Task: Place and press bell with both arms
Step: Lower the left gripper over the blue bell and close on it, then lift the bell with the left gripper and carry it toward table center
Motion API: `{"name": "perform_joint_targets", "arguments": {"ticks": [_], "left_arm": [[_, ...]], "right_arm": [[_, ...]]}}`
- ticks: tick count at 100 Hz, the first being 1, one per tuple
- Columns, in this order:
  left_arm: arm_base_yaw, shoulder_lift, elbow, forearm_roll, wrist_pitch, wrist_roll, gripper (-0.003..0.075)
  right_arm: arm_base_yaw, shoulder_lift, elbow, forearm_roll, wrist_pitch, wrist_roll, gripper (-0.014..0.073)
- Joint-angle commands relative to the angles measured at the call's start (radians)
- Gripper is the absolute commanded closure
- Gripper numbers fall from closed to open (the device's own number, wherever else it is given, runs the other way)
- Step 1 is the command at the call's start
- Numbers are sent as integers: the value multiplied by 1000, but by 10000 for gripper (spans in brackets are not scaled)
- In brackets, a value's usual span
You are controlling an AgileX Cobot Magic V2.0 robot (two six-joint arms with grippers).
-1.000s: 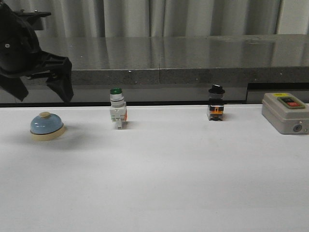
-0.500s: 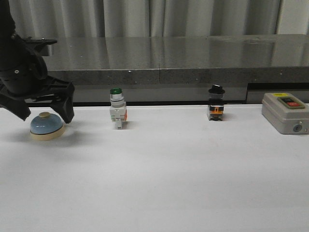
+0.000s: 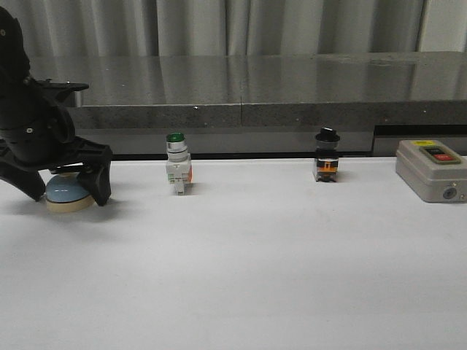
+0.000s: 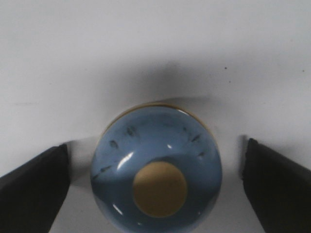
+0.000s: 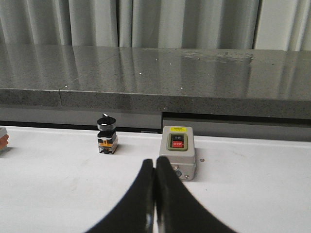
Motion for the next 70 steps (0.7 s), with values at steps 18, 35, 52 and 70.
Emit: {"name": "perform_joint_targets", "arguments": {"ticks": [18, 35, 52, 70], "left_arm": [[1, -46, -27, -6, -30, 0, 175], [1, -54, -27, -6, -16, 0, 391], [1, -102, -27, -6, 42, 0, 461], [-8, -187, -27, -15, 152, 0, 461]], "right_arm": [[-6, -21, -19, -11, -81, -7, 658], [-6, -21, -19, -11, -81, -7, 658], [-6, -21, -19, -11, -81, -7, 658], [-6, -21, -19, -11, -81, -7, 658]]}}
